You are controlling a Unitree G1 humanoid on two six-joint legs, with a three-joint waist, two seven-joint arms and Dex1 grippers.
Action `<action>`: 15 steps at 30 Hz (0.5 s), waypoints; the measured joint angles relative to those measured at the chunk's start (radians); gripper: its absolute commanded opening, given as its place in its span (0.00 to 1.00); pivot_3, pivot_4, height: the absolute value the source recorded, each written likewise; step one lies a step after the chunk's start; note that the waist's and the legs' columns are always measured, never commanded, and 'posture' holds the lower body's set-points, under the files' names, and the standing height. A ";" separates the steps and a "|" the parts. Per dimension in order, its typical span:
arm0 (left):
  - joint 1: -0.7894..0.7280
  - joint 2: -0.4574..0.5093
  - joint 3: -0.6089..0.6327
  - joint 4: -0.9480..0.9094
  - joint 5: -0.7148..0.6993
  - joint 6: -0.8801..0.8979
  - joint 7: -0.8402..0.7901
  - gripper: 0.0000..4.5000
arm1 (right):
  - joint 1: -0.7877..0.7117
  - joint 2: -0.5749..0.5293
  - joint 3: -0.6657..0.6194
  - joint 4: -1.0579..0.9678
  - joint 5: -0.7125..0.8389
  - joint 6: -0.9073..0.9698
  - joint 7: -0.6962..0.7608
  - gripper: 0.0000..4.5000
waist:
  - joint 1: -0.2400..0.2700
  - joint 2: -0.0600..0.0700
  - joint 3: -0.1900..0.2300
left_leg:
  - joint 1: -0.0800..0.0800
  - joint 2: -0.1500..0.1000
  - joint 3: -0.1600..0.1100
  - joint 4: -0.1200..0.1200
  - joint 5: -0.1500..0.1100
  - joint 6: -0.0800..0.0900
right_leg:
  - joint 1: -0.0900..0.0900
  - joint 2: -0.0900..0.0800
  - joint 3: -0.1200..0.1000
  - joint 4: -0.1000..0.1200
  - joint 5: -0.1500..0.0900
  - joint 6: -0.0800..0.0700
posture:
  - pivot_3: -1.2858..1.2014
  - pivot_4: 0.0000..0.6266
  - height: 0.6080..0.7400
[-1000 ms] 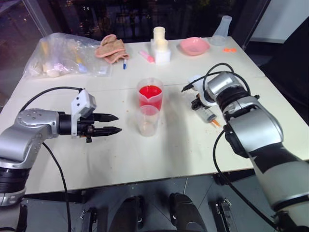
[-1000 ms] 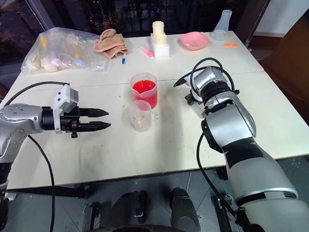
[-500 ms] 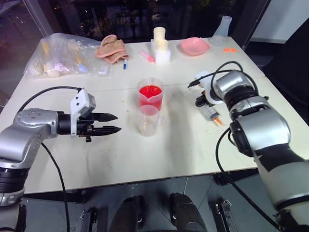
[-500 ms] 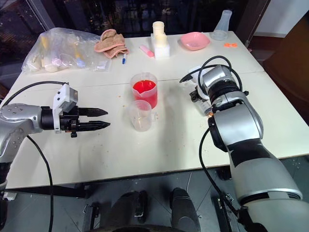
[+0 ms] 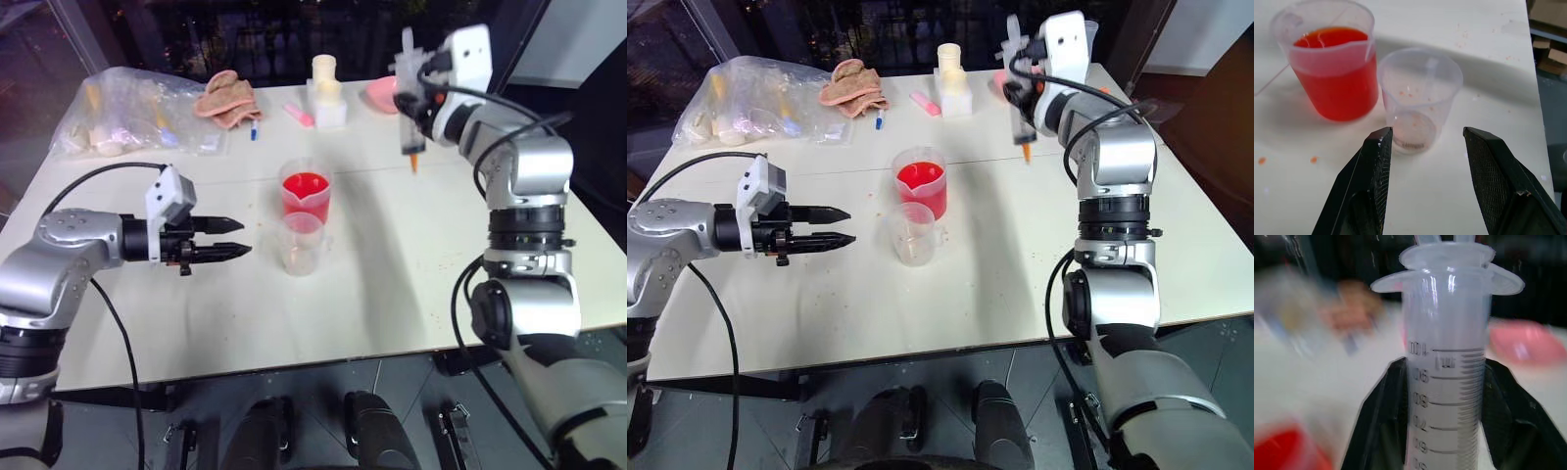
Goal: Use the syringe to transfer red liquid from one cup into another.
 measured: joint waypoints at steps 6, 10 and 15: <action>-0.069 -0.021 -0.032 0.064 0.022 -0.020 -0.026 0.54 | 0.086 0.122 -0.040 -0.244 0.182 -0.076 0.011 0.30 | -0.003 -0.001 0.000 | 0.001 0.000 0.000 0.000 0.000 0.000 | 0.001 0.001 0.000 0.001 0.000 0.000 | 0.52 0.24 1.00; -0.131 -0.027 -0.032 0.104 0.022 -0.017 -0.043 0.54 | 0.166 0.195 0.033 -0.315 0.210 -0.160 0.016 0.30 | -0.003 -0.001 0.000 | 0.001 0.000 0.000 0.000 0.000 0.000 | 0.001 0.001 0.000 0.001 0.000 0.000 | 0.52 0.24 1.00; -0.195 -0.048 -0.027 0.131 -0.007 0.018 -0.043 0.54 | 0.216 0.290 0.129 -0.287 0.200 -0.301 0.014 0.30 | -0.004 -0.001 0.000 | 0.001 0.000 0.000 0.001 0.000 0.000 | 0.001 0.001 0.000 0.002 0.000 0.000 | 0.52 0.24 1.00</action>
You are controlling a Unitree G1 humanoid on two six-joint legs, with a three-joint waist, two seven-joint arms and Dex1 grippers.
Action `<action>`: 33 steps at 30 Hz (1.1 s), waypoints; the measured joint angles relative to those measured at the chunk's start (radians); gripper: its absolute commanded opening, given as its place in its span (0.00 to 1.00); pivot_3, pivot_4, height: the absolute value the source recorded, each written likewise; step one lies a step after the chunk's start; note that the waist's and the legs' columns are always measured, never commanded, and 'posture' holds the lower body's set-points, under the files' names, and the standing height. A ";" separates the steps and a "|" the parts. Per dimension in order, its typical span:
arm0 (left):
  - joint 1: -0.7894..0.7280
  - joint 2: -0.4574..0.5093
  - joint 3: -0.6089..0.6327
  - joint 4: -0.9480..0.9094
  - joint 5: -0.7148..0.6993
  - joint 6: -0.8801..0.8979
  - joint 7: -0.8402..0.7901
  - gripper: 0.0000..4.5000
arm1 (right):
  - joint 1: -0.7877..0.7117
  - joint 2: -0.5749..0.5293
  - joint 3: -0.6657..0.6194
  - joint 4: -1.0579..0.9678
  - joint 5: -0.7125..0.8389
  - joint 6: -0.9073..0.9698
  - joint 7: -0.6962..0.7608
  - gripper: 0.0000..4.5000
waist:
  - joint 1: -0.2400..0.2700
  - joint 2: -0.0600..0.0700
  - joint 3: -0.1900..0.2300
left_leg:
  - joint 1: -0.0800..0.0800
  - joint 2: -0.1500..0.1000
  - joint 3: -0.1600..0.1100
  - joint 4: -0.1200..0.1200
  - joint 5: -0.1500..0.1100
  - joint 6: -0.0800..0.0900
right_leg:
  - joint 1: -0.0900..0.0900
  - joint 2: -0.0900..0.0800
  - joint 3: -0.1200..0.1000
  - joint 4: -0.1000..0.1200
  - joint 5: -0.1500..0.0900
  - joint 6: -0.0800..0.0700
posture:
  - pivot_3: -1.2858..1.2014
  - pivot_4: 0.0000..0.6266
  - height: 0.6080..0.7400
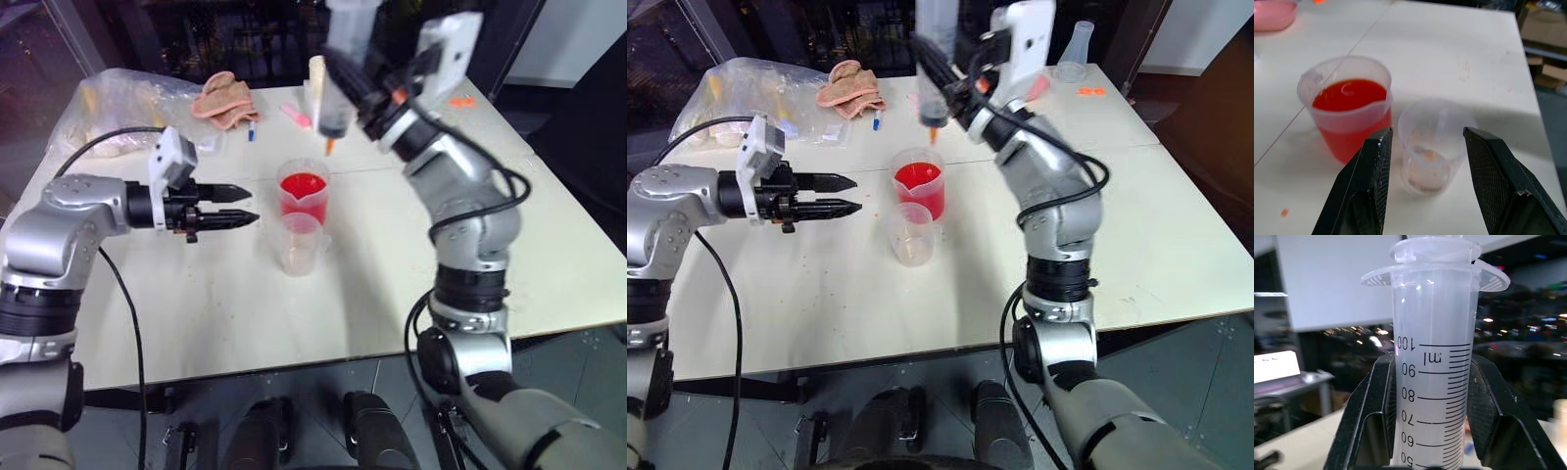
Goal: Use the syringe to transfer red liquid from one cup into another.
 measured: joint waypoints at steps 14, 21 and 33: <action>-0.030 -0.003 0.038 -0.016 -0.076 0.103 0.036 0.54 | 0.058 0.044 0.154 0.505 -0.194 -0.562 0.066 0.30 | -0.001 0.000 0.000 | 0.002 0.000 0.000 -0.001 0.000 -0.001 | 0.002 0.000 0.000 0.000 0.000 0.000 | 0.52 0.24 1.00; -0.121 -0.018 0.058 0.013 -0.091 0.120 0.080 0.54 | 0.057 0.057 0.158 0.692 -0.237 -0.709 0.065 0.30 | -0.001 0.000 0.000 | 0.003 0.000 0.000 -0.001 0.001 -0.002 | 0.002 0.001 0.001 0.000 0.000 0.000 | 0.52 0.24 1.00; -0.241 -0.110 0.026 0.153 -0.016 0.051 0.113 0.54 | 0.053 0.059 0.158 0.720 -0.248 -0.753 0.063 0.30 | -0.001 0.000 0.000 | 0.003 0.000 0.000 -0.001 0.002 -0.004 | 0.003 0.001 0.001 0.000 0.000 0.000 | 0.52 0.24 1.00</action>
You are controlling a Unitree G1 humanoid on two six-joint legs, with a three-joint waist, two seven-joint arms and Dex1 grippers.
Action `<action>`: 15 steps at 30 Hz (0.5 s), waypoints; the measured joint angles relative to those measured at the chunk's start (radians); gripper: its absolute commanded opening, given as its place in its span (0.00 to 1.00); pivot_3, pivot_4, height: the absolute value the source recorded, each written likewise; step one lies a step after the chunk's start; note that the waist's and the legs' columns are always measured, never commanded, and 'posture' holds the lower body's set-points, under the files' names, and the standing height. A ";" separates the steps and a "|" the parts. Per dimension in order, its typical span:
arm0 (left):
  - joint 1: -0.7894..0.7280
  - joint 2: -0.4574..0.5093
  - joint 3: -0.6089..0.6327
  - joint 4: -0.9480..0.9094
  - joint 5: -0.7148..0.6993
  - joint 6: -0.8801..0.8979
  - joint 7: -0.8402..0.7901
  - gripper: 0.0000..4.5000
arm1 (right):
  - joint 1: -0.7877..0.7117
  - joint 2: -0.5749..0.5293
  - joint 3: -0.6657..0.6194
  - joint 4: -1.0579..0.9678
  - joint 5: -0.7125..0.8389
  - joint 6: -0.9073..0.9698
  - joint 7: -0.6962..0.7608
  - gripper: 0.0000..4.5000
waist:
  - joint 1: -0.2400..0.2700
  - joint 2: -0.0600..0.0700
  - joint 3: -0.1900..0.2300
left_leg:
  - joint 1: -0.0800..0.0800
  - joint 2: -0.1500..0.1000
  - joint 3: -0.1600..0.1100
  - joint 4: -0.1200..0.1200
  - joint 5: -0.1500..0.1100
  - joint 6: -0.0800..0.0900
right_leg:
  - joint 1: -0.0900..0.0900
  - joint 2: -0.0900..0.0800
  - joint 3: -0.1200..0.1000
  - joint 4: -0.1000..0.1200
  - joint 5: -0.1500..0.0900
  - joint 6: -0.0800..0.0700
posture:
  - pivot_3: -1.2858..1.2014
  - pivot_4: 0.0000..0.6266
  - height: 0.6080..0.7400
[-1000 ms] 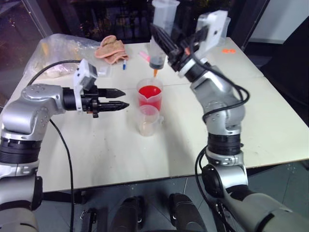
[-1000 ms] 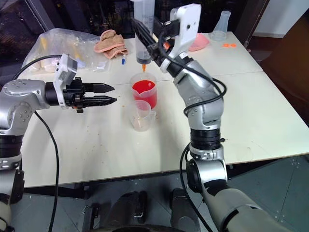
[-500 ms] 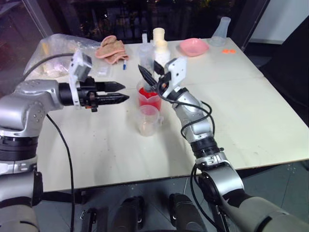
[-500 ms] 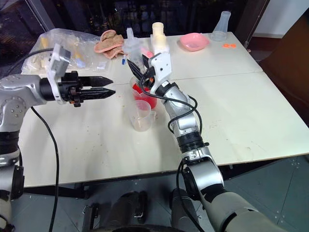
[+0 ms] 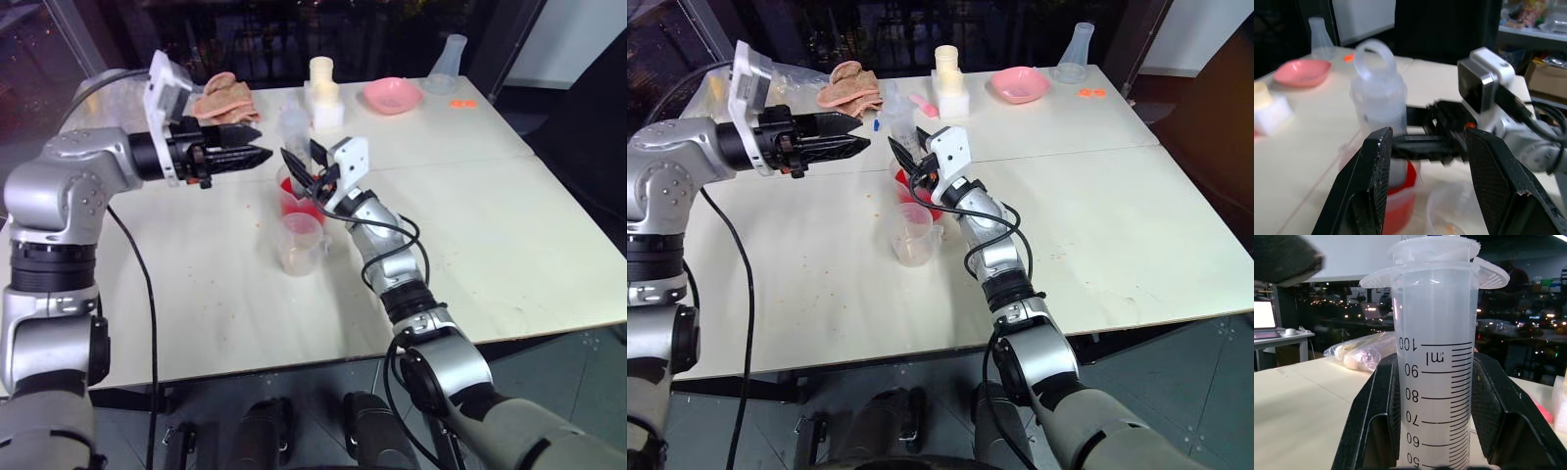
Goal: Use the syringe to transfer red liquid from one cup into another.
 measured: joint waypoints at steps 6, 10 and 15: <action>-0.077 -0.076 -0.017 0.095 0.038 -0.067 -0.003 0.54 | 0.000 -0.002 0.001 -0.001 0.000 0.001 0.006 0.30 | 0.000 0.000 0.000 | 0.000 0.000 0.000 0.000 0.000 0.000 | 0.000 0.000 0.000 0.000 0.000 0.000 | 0.52 0.24 1.00; -0.091 -0.106 -0.025 0.138 0.062 -0.104 -0.009 0.54 | 0.001 -0.005 0.002 -0.003 0.000 0.003 0.015 0.30 | -0.001 0.000 0.000 | 0.001 0.000 0.000 0.000 0.000 0.001 | 0.001 0.000 0.000 0.000 0.000 0.000 | 0.52 0.24 1.00; -0.107 -0.137 -0.029 0.191 0.094 -0.137 -0.021 0.54 | 0.005 -0.009 0.002 -0.006 0.000 0.012 0.021 0.30 | 0.000 0.000 0.000 | 0.001 0.000 0.000 0.000 -0.001 0.001 | 0.001 0.000 0.000 0.000 0.000 0.000 | 0.52 0.24 1.00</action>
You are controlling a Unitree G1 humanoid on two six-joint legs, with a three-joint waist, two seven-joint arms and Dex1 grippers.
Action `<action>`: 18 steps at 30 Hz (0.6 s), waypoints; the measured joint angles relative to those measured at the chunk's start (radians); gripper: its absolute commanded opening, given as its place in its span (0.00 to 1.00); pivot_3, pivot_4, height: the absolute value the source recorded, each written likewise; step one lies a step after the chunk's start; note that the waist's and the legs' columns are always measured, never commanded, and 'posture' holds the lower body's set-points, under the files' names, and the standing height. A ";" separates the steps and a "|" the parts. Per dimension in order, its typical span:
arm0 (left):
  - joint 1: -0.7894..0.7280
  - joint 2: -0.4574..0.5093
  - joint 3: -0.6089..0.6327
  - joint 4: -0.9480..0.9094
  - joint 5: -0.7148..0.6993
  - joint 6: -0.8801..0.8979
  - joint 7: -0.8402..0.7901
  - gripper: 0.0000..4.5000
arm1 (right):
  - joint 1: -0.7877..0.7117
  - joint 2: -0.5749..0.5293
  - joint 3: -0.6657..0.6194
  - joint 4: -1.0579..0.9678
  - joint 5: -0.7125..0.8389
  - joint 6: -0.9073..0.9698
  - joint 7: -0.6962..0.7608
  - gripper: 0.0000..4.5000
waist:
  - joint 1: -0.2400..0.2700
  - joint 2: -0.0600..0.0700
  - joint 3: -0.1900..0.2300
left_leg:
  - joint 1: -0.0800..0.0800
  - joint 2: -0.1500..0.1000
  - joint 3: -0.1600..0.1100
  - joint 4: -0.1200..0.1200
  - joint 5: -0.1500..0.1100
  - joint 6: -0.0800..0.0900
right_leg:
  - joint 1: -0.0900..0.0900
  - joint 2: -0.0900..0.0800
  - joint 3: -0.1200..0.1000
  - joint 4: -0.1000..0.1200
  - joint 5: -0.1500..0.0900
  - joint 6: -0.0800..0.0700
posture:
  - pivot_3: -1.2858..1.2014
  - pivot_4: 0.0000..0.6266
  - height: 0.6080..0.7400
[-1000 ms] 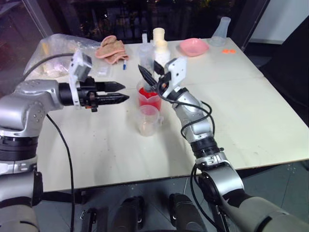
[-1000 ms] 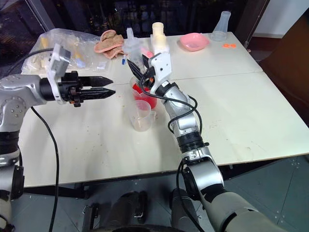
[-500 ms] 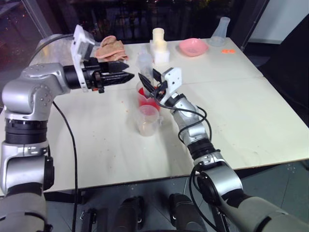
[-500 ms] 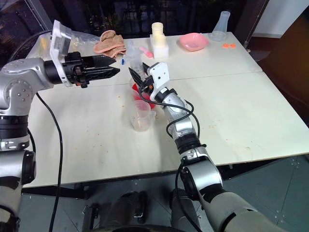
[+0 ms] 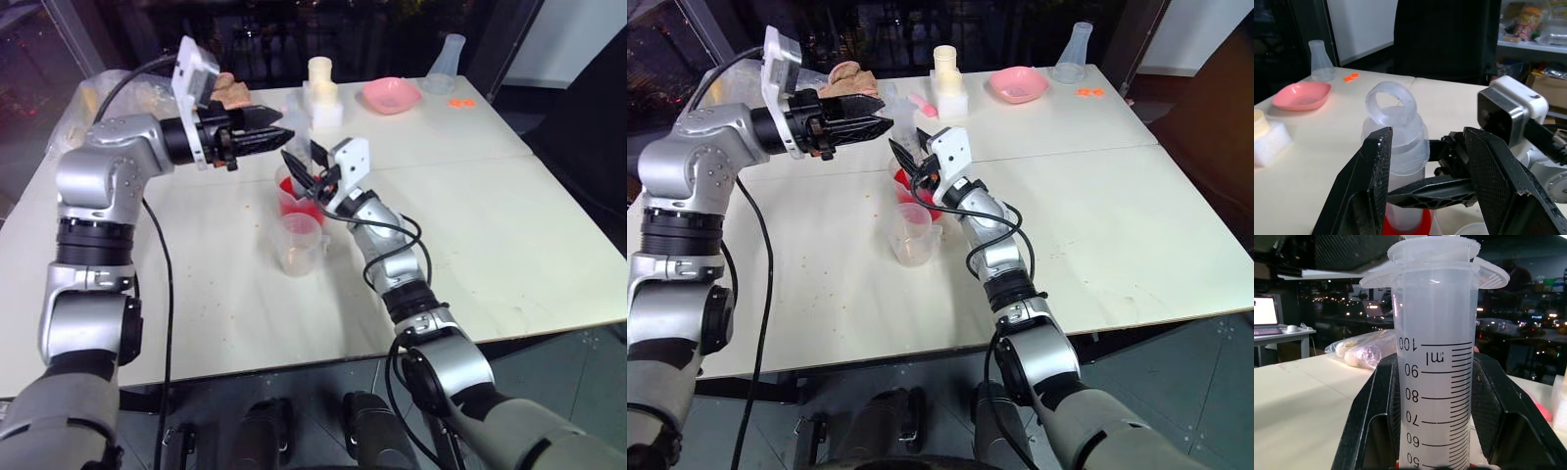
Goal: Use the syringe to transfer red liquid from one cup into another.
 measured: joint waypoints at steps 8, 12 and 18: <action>-0.021 -0.044 0.000 0.045 0.028 -0.038 -0.006 0.54 | 0.006 -0.001 0.004 -0.010 -0.001 0.013 0.004 0.30 | 0.000 0.000 0.000 | 0.000 0.000 0.000 0.000 0.000 0.001 | 0.000 0.000 0.000 0.000 0.000 0.000 | 0.52 0.24 1.00; -0.028 -0.057 0.000 0.061 0.031 -0.044 -0.007 0.54 | 0.007 -0.003 0.005 -0.010 -0.001 0.014 0.004 0.30 | 0.000 0.000 0.000 | 0.000 0.000 0.000 0.000 0.000 0.001 | 0.000 0.000 0.000 0.000 0.000 0.000 | 0.52 0.24 1.00; -0.057 -0.090 0.003 0.106 0.047 -0.059 0.015 0.23 | 0.008 -0.003 0.014 -0.011 -0.001 0.016 0.008 0.30 | 0.000 0.000 0.000 | 0.000 0.000 0.000 0.000 -0.001 0.001 | 0.000 0.000 0.000 0.000 0.000 0.000 | 0.52 0.24 1.00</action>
